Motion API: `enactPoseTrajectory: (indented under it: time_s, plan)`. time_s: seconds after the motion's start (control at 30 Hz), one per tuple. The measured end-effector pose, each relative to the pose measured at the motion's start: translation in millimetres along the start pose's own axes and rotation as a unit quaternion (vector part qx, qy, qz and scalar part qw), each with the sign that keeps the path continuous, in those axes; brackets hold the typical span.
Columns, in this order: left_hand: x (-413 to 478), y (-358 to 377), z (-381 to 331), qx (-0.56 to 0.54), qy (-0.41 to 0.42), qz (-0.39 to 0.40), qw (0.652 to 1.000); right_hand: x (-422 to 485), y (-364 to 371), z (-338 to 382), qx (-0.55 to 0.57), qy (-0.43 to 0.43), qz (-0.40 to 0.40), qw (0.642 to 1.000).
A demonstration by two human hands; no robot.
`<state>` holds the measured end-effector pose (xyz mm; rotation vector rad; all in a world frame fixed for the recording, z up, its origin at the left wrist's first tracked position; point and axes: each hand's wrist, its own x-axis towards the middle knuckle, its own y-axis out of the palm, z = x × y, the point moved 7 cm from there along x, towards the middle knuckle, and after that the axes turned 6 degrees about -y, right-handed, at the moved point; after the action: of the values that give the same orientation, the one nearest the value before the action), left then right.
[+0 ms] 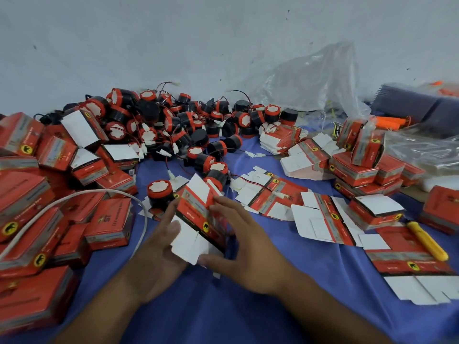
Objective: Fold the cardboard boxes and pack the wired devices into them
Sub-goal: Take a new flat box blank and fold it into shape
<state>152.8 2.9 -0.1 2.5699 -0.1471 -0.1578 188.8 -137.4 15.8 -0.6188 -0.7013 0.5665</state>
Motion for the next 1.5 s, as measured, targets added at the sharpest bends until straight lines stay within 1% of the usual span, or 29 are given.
enactPoseTrajectory:
  time_s: [0.03,0.1,0.2,0.27,0.3,0.37,0.43,0.47,0.53,0.6,0.67,0.73,0.77,0.8,0.87,0.93,1.0,1.07,1.13,1.2,1.27,1.3,1.33,1.37,1.43,1.47,1.5]
  plan:
    - [-1.2,0.0,-2.7,-0.006,0.006,0.002,1.0,-0.1,-1.2,0.2,-0.01,-0.003,-0.002,1.0]
    - [-3.4,1.5,-9.4,0.017,0.022,-0.001,1.0,-1.4,-2.8,-0.5,-0.012,-0.012,-0.016,1.0]
    - [-1.4,-4.9,-16.7,0.07,0.047,-0.036,0.996,-2.9,-3.5,-4.0,0.015,-0.004,-0.021,1.0]
    - [1.8,-9.1,-18.7,0.092,0.068,-0.058,0.992,-3.4,-7.4,-7.6,0.023,0.008,-0.046,0.999]
    - [2.7,-9.0,-18.9,0.116,0.083,-0.062,0.988,-3.9,-11.5,-9.5,0.042,0.024,-0.07,0.996]
    - [2.5,-0.5,-13.0,0.216,0.09,-0.052,0.971,-4.2,-19.3,-16.2,0.1,0.082,-0.121,0.984]
    - [2.0,4.9,-2.6,0.295,0.075,-0.05,0.951,-4.0,-21.8,-20.7,0.172,0.131,-0.154,0.964]
    - [2.7,5.8,1.1,0.304,0.064,-0.054,0.949,-4.3,-21.1,-21.2,0.212,0.15,-0.168,0.951]
    - [5.6,7.0,6.2,0.263,0.054,-0.035,0.963,-4.7,-14.4,-22.7,0.308,0.189,-0.184,0.914]
    - [6.1,9.6,3.5,0.182,0.073,-0.015,0.981,-2.4,0.3,-23.0,0.431,0.219,-0.168,0.859]
    - [5.1,9.9,-3.1,0.088,0.098,-0.019,0.991,3.5,10.2,-13.9,0.576,0.2,-0.124,0.783]
    - [3.8,8.3,-7.3,0.014,0.095,-0.023,0.995,8.3,8.1,1.3,0.685,0.155,-0.069,0.708]
    - [2.5,8.9,-9.2,-0.01,0.091,-0.018,0.996,9.2,5.3,8.2,0.712,0.133,-0.042,0.689]
    - [1.6,9.1,-10.1,-0.033,0.088,-0.008,0.996,9.9,3.3,12.6,0.716,0.114,-0.02,0.689]
    - [0.9,10.9,-11.2,-0.092,0.079,0.014,0.992,9.8,3.4,15.6,0.68,0.092,-0.008,0.727]
    - [1.2,14.9,-8.6,-0.129,0.063,0.039,0.989,8.5,7.3,12.7,0.645,0.093,-0.026,0.758]
    - [0.7,18.7,-2.4,-0.142,0.032,0.072,0.987,7.5,11.2,10.3,0.635,0.093,-0.038,0.766]
    - [-0.6,23.6,5.4,-0.116,0.0,0.101,0.988,6.7,12.1,7.0,0.636,0.104,-0.05,0.763]
    - [0.3,26.1,14.7,-0.046,-0.034,0.078,0.995,6.7,8.8,-1.9,0.602,0.132,-0.09,0.783]
    - [4.8,19.2,18.8,0.033,-0.031,-0.006,0.999,7.6,3.1,-13.7,0.553,0.163,-0.131,0.806]
    - [6.1,9.1,11.4,0.123,0.027,-0.097,0.987,8.8,-4.2,-21.5,0.533,0.181,-0.16,0.811]
    - [3.9,5.7,4.2,0.189,0.064,-0.129,0.971,8.7,-6.8,-23.2,0.523,0.182,-0.169,0.815]
    - [1.8,5.5,-1.9,0.257,0.097,-0.132,0.953,8.3,-8.3,-22.5,0.509,0.18,-0.172,0.824]
    - [0.2,8.9,-4.0,0.31,0.115,-0.106,0.938,7.5,-8.1,-20.2,0.493,0.173,-0.167,0.836]
    - [-1.3,20.5,2.4,0.405,0.122,-0.025,0.906,5.9,-4.1,-13.0,0.464,0.154,-0.146,0.86]
    - [-2.3,25.6,5.6,0.449,0.132,0.0,0.884,5.2,-2.0,-10.8,0.448,0.147,-0.136,0.871]
    - [-3.0,28.3,7.1,0.48,0.149,0.005,0.865,4.8,-0.8,-10.8,0.436,0.142,-0.13,0.879]
